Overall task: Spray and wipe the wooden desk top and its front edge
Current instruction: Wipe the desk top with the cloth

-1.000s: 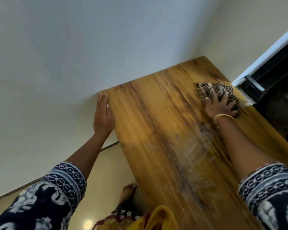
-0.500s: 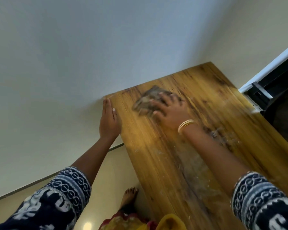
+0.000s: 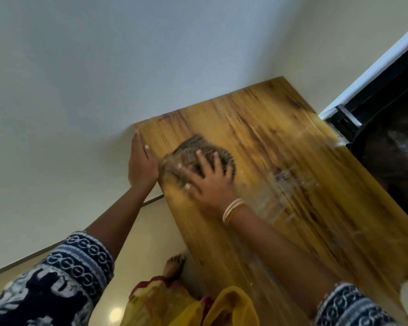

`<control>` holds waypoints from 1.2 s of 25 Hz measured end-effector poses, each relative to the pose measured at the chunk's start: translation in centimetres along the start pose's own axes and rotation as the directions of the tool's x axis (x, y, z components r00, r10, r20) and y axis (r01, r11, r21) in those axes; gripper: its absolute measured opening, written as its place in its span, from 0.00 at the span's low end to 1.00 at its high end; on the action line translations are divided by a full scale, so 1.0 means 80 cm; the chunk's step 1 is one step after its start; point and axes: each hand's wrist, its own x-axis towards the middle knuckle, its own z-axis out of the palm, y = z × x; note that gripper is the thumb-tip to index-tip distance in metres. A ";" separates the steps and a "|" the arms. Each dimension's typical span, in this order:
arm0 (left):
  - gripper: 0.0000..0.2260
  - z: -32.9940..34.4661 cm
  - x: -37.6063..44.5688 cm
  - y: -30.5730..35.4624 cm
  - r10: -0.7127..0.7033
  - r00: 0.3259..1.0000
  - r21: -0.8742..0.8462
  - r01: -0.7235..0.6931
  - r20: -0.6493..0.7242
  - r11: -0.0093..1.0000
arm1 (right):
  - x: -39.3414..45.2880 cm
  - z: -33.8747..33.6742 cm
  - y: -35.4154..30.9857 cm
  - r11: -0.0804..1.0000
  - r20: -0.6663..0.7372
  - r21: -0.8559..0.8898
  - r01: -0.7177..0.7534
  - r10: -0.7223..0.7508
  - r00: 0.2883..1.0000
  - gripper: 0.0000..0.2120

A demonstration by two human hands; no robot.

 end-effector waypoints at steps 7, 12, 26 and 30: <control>0.20 0.014 -0.075 0.010 -0.272 0.962 -0.269 0.263 0.005 0.926 | -0.034 -0.037 0.228 0.895 -0.105 0.046 -0.444 0.446 0.889 0.25; 0.21 0.016 -0.109 0.020 -0.257 0.962 -0.258 0.272 0.090 0.927 | -0.085 -0.046 0.300 0.538 0.040 0.206 -0.818 0.830 0.556 0.27; 0.29 -0.039 -0.127 -0.023 0.306 0.858 0.443 -0.483 0.413 0.755 | -0.137 0.000 0.202 0.970 -0.144 -0.026 -0.242 0.236 0.961 0.25; 0.27 -0.043 -0.127 -0.020 0.306 0.838 0.469 -0.515 0.452 0.717 | -0.172 -0.019 0.316 0.664 -0.027 0.177 -0.727 0.741 0.670 0.26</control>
